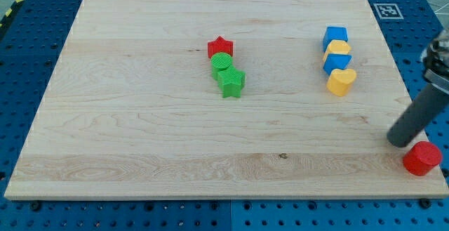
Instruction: Push group blocks slightly down
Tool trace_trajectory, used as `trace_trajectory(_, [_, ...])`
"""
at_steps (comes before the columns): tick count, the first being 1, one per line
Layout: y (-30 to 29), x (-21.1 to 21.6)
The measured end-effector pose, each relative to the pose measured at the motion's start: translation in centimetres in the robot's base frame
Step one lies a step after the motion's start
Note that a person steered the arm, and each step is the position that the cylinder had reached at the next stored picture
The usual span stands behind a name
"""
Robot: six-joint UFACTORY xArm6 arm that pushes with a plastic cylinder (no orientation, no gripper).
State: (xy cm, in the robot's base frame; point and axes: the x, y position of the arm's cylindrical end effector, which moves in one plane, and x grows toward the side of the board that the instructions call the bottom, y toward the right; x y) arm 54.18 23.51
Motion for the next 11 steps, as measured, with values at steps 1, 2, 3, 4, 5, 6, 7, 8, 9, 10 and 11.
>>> trace_trajectory(1, [-8.1,-1.9])
trace_trajectory(2, [-16.7,-3.7])
trace_trajectory(3, [-25.1,-6.1])
trace_trajectory(4, [-31.3,-10.6])
trace_trajectory(5, [-32.3,-15.9])
trace_trajectory(6, [-30.6,-18.2])
trace_trajectory(7, [-27.5,-19.0])
trace_trajectory(8, [-25.7,-19.1])
trace_trajectory(9, [-25.9,-18.3])
trace_trajectory(10, [-25.7,-16.9])
trace_trajectory(11, [-24.9,-15.8])
